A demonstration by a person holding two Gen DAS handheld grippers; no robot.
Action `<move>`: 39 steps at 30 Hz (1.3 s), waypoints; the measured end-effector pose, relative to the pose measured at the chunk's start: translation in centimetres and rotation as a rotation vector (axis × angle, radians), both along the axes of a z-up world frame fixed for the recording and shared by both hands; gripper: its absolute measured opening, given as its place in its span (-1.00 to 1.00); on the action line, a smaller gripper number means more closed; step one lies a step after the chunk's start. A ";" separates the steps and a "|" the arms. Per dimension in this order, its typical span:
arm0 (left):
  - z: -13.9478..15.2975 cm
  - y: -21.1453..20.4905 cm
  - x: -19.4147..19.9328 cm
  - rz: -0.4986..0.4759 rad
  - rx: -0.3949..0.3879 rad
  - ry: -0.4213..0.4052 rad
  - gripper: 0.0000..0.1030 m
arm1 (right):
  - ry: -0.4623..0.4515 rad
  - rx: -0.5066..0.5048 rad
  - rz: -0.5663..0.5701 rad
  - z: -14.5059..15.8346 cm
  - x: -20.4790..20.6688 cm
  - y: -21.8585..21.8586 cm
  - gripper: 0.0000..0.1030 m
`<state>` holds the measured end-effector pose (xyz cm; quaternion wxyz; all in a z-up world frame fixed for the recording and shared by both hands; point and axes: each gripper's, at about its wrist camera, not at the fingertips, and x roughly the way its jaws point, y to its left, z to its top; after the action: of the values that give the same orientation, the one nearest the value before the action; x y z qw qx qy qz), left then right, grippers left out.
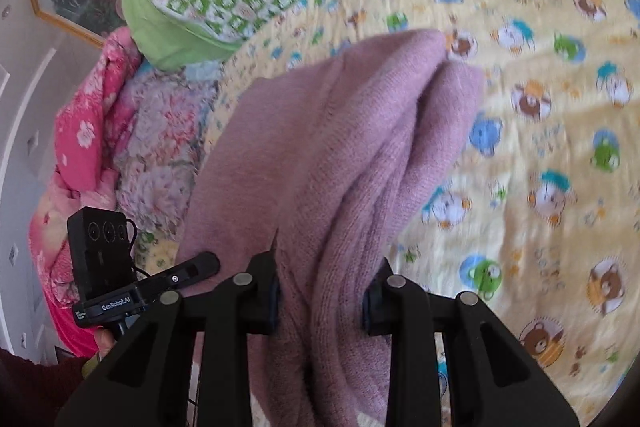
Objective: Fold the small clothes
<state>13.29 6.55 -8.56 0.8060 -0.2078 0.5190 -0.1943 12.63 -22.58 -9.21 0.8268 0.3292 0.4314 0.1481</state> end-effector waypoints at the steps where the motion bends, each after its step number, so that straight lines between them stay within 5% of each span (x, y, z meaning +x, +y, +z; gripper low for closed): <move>1: -0.5 0.2 -0.1 0.003 -0.004 0.009 -0.21 | 0.009 -0.005 -0.007 -0.4 -0.1 -0.2 -0.41; 13: -2.9 -0.1 0.0 0.001 -0.012 0.036 -0.08 | 0.073 -0.011 -0.047 -2.6 -0.3 -1.7 -0.36; 19: -2.1 -0.2 -0.4 0.011 0.020 0.046 0.06 | 0.094 -0.054 -0.071 -1.7 -0.6 -1.5 -0.10; 30: 0.4 2.5 -3.7 0.015 0.061 0.035 0.12 | 0.029 -0.271 -0.083 2.6 -6.3 -0.1 0.07; 36: -0.9 3.1 -6.4 -0.027 0.120 0.069 0.12 | 0.054 -0.293 -0.047 1.8 -9.6 2.1 0.07; 37: -1.4 3.1 -6.7 -0.030 0.131 0.078 0.12 | 0.072 -0.315 -0.038 1.2 -9.7 2.5 0.06; 39: -2.2 3.1 -7.0 -0.031 0.154 0.089 0.12 | 0.100 -0.347 -0.026 0.3 -9.6 3.1 -0.43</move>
<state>6.24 9.60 -10.80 0.7925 -0.1455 0.5711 -0.1569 3.03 -19.52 -8.94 0.8506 0.1940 0.4867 0.0443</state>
